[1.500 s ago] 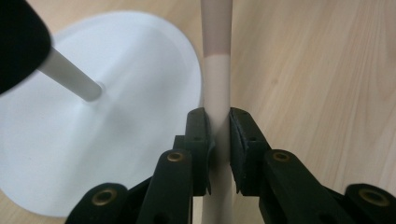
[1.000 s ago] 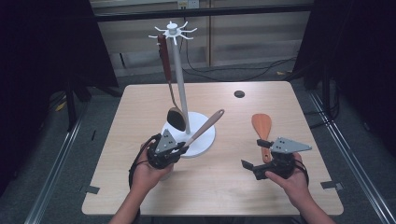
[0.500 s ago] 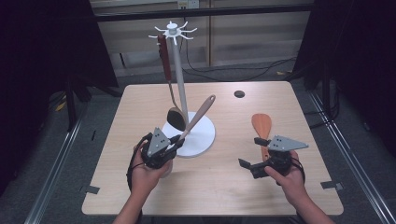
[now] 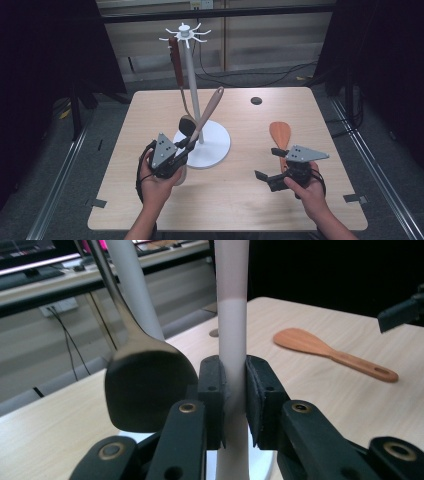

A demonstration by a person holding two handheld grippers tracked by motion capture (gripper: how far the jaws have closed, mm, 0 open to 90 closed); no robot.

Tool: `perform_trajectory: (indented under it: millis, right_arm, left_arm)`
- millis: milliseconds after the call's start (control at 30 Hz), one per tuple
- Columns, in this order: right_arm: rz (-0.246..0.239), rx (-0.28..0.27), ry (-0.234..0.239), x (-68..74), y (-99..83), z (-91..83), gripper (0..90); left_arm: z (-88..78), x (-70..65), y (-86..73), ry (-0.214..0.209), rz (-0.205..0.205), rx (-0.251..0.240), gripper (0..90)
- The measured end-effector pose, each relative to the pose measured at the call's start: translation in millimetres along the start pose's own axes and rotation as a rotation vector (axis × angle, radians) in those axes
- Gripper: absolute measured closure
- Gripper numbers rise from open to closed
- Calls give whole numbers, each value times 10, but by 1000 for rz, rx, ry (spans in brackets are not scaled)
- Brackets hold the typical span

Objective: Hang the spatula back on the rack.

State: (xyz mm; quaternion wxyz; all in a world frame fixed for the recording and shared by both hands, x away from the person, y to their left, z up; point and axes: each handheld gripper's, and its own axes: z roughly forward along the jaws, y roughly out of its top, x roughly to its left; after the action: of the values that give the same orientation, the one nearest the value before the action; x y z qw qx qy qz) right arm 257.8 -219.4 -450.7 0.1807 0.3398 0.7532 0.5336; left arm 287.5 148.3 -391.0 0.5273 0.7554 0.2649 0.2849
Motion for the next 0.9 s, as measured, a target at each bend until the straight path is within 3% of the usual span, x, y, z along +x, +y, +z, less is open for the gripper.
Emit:
perform_trajectory:
  millis: [433,600,900]
  right_arm:
    - [0,4,10,3,-7,13,4]
    - [-1,4,11,3,-9,11,4]
    - [-6,3,8,0,-10,9,5]
  left_arm:
    - [-73,32,138,16,-47,-92,788]
    - [-75,47,178,22,-42,-97,789]
    - [-99,80,267,36,-75,-150,789]
